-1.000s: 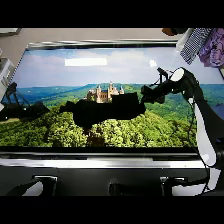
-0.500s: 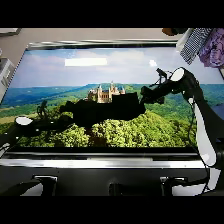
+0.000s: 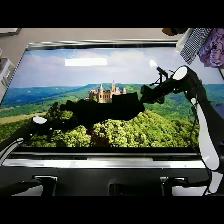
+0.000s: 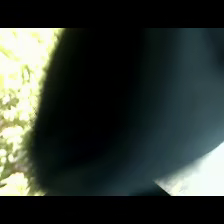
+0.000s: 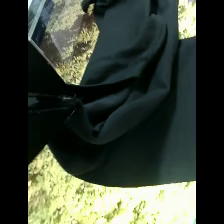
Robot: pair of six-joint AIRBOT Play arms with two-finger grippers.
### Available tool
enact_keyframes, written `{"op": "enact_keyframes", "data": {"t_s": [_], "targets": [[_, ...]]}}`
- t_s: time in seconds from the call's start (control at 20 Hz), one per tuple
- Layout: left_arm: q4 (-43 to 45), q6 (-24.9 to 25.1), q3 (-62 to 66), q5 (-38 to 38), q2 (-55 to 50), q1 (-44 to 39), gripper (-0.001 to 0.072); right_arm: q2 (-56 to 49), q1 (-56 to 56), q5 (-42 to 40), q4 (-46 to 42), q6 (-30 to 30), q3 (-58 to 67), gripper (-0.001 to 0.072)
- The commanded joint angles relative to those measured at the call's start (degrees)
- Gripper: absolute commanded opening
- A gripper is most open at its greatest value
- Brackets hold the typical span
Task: Fold the clothes and pants, and hang the long-sleeved shirts on hangers.
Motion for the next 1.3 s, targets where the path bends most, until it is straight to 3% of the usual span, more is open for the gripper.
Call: {"op": "enact_keyframes", "data": {"t_s": [0.0, 0.15, 0.25, 0.5, 0.75, 0.95, 1.15, 1.25], "targets": [[-0.44, 0.11, 3.89, -1.75, 0.33, 0.74, 0.0016, 2.40, 0.02, 0.00, 0.11, -0.11, -0.02, 0.0028], [-0.39, 0.76, 10.71, -8.46, 4.81, 4.22, 0.0014, 7.82, 0.02, -3.26, -1.53, -1.75, 0.00, 0.0027], [0.57, -0.37, 16.59, -12.07, 10.34, 7.89, 0.0013, 14.32, 0.02, -8.37, -7.28, -1.70, 0.11, 0.0027], [3.26, -11.19, 32.11, -17.62, 27.12, 19.04, 0.0014, 32.63, 0.02, -18.71, -22.38, 4.59, 2.54, 0.0027], [3.80, -18.91, 41.81, -23.85, 41.44, 27.65, 0.0014, 48.06, 0.02, -19.21, -22.23, 4.57, 4.81, 0.0027], [11.10, -26.53, 43.34, -23.93, 50.31, 32.00, 0.0014, 55.69, 0.02, -19.32, -22.14, 4.59, 4.81, 0.0027], [15.13, -27.02, 43.28, -25.18, 49.79, 32.33, 0.0014, 53.99, 0.02, -18.71, -17.59, 11.06, 4.79, 0.0027], [15.06, -24.35, 42.58, -25.40, 45.59, 32.02, 0.0014, 49.51, 0.02, -17.03, -14.97, 12.31, 4.74, 0.0027]]}}
